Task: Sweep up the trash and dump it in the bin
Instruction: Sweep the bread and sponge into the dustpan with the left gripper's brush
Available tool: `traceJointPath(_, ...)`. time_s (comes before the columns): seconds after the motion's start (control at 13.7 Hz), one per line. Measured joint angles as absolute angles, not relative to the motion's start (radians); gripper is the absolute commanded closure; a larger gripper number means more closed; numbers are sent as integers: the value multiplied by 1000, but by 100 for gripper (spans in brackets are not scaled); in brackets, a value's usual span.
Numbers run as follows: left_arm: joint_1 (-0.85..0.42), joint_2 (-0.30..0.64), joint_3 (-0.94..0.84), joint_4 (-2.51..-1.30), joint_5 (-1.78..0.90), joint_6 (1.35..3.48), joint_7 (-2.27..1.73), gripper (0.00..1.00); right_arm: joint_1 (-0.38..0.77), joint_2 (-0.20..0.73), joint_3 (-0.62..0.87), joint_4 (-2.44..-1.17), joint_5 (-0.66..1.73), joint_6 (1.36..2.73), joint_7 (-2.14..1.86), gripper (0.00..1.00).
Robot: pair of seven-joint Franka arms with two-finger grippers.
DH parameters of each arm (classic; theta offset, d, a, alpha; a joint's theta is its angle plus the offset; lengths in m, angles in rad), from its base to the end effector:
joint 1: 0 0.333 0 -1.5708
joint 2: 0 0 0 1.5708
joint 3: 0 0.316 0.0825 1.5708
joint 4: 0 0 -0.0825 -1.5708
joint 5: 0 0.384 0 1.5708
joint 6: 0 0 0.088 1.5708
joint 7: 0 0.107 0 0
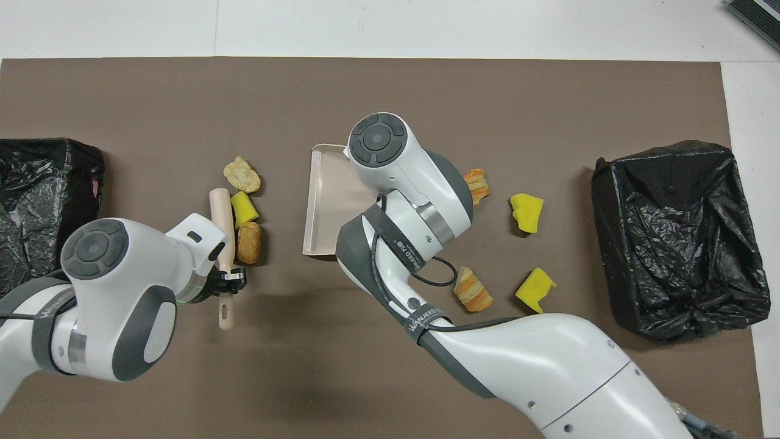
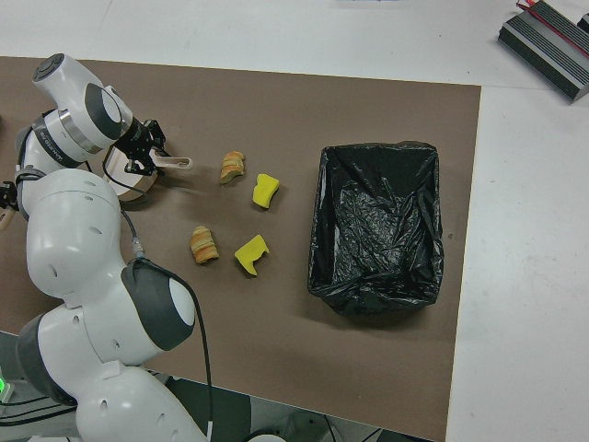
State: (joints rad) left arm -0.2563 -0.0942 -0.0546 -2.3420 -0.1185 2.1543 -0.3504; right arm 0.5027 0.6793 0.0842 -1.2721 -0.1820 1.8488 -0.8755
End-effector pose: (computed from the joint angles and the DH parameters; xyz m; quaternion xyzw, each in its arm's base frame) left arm 0.4567 -0.1518 0.3645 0.9964 0.0548 -0.0588 0.0277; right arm 0.6208 0.3785 0.3472 0.7277 0.6815 -0.0580 0.0514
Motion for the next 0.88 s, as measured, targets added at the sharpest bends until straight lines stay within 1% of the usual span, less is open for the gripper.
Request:
traceJointPath(0.07,-293,-87,-55,-2333,-160,2172,-362,100,503,679,84,-1272,-184,1849,-876,100)
traceJointPath(0.29,-393,-57,-57,-2283,-237,2209,-422,100,503,679,84,-1272,-188,1848,-876,100)
traceJointPath(0.44,-437,-34,-57,-2243,-285,2241,-466,100,503,679,84,-1272,-189,1848,-876,100)
traceJointPath(0.73,-450,-19,-48,-2197,-333,2225,-507,100,504,679,84,-1272,-190,1848,-876,100)
traceJointPath(0.88,-422,-28,-31,-2147,-327,2111,-465,100,504,679,84,-1272,-190,1848,-876,100)
